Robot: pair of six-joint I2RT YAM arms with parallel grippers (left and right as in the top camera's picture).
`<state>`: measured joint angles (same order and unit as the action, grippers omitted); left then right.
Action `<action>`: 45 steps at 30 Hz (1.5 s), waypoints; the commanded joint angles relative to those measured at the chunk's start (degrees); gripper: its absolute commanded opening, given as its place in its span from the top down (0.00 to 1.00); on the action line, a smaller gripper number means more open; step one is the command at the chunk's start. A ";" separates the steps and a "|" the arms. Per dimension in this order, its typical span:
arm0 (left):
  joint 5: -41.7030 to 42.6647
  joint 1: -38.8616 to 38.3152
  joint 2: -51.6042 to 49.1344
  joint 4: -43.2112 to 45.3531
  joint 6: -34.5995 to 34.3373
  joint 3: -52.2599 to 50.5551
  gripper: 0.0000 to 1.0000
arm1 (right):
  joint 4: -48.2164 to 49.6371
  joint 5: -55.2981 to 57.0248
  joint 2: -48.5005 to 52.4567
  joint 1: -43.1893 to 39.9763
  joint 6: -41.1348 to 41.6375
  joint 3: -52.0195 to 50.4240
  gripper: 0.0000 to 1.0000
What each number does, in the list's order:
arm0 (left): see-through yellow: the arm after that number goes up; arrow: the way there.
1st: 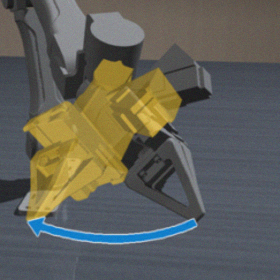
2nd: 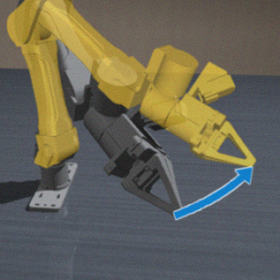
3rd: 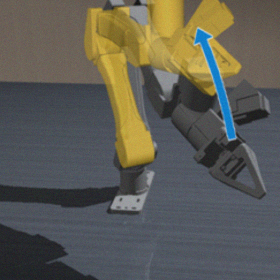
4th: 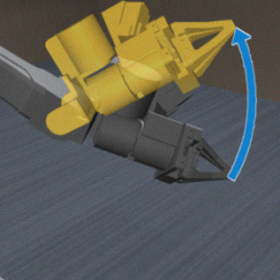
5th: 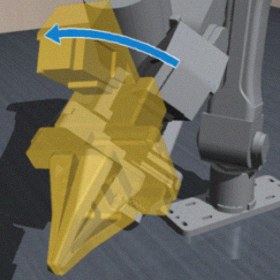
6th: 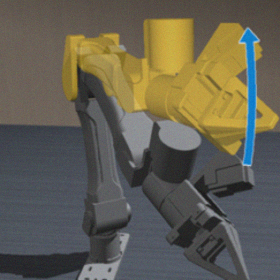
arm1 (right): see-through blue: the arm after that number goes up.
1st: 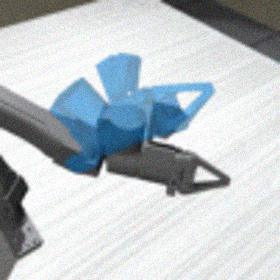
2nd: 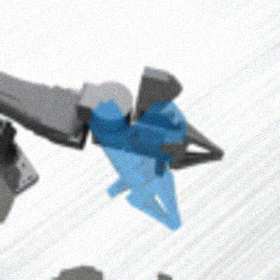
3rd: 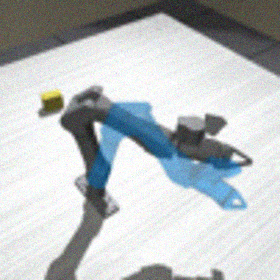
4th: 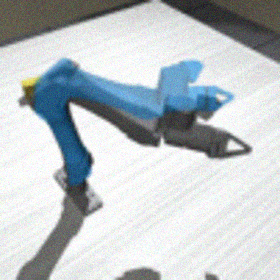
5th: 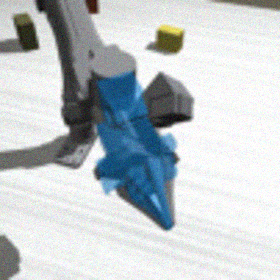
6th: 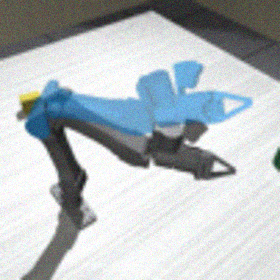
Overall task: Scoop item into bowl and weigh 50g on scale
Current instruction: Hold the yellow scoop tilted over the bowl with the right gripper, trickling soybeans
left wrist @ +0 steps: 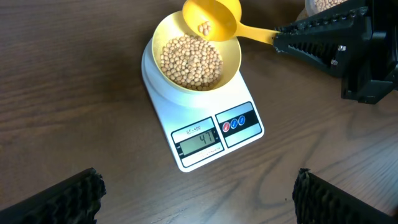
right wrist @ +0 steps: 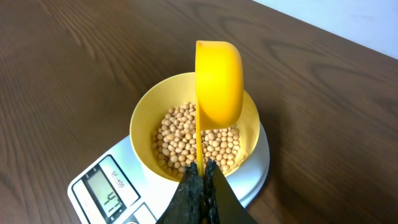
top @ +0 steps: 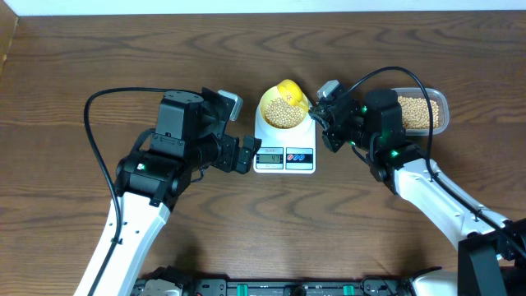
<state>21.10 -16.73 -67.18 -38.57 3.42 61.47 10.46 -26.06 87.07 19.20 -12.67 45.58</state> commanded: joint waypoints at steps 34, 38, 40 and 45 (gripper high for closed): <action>0.50 -0.11 -0.17 0.07 0.57 -0.13 0.01 | 0.00 -1.51 0.26 0.39 8.76 0.07 0.99; 0.50 -0.11 -0.17 0.07 0.57 -0.11 0.01 | -0.07 -1.44 0.26 0.42 2.82 0.07 0.99; 0.50 -0.11 -0.17 0.07 0.57 -0.11 0.01 | -0.24 -0.96 0.26 0.39 -1.29 0.07 0.99; 0.50 -0.11 -0.17 0.07 0.57 -0.11 0.01 | -0.66 0.79 0.26 0.42 -5.62 0.07 0.99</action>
<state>21.08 -16.73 -67.18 -38.57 3.42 61.47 10.00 -26.65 87.07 19.20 -12.75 45.58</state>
